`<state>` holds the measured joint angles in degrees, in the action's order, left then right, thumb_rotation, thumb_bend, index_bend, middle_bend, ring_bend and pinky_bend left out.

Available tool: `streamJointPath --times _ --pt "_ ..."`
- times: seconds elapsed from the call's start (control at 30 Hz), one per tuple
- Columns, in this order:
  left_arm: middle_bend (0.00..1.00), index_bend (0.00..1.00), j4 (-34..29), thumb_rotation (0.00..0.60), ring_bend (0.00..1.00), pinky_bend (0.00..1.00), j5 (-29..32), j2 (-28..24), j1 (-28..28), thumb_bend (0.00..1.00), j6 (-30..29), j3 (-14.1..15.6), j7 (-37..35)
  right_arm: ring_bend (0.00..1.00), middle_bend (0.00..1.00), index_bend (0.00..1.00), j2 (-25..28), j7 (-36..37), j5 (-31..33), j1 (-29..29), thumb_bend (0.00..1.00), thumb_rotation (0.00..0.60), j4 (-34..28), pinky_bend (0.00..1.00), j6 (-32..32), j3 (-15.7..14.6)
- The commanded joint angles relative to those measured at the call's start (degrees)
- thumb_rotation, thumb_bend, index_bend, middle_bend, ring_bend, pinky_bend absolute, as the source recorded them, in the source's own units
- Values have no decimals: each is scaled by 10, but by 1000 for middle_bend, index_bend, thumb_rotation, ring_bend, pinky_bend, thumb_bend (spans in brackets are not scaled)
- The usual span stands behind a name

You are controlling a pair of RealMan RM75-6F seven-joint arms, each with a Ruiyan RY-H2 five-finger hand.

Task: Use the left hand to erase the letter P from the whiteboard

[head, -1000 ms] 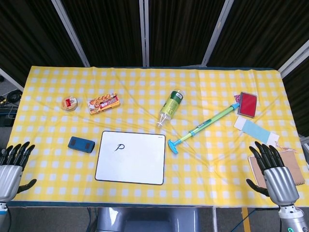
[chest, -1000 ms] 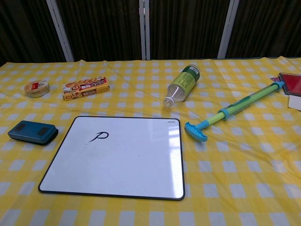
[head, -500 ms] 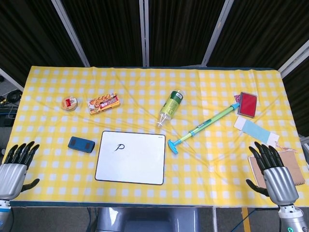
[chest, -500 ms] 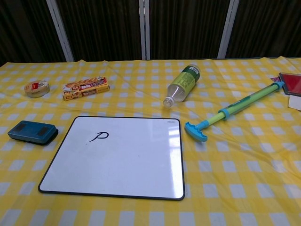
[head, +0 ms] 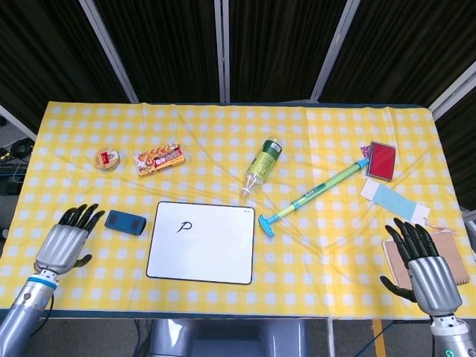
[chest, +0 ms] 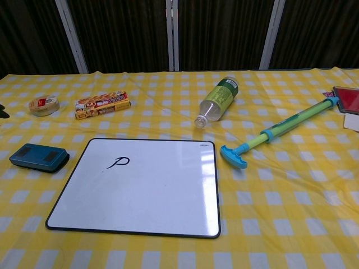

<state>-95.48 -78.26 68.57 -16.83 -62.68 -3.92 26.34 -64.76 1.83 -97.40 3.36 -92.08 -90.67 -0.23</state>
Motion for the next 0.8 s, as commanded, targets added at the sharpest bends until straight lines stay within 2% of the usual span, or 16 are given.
streamJointPath --times 0.03,0.2,0.37,0.67,0.8 --pt "1 142 22 600 22 143 55 33 -44 237 53 -22 44 0 0 15 1 6 1 -1 55 600 1 0 -1 0" --pt "19 167 53 600 38 156 118 70 -87 291 98 -38 84 0 0 15 3 18 4 -2 55 600 4 0 -1 0" --pt "22 176 71 600 40 156 180 99 -121 292 130 -41 114 0 0 15 4 25 9 -2 55 600 8 0 0 1" --pt "57 214 87 600 63 178 235 131 -158 306 134 -30 164 0 0 15 6 34 12 -3 55 600 11 0 -1 2" --pt "90 253 92 600 91 199 251 140 -167 354 129 -28 167 0 0 15 6 38 11 -4 55 600 11 0 -3 1"
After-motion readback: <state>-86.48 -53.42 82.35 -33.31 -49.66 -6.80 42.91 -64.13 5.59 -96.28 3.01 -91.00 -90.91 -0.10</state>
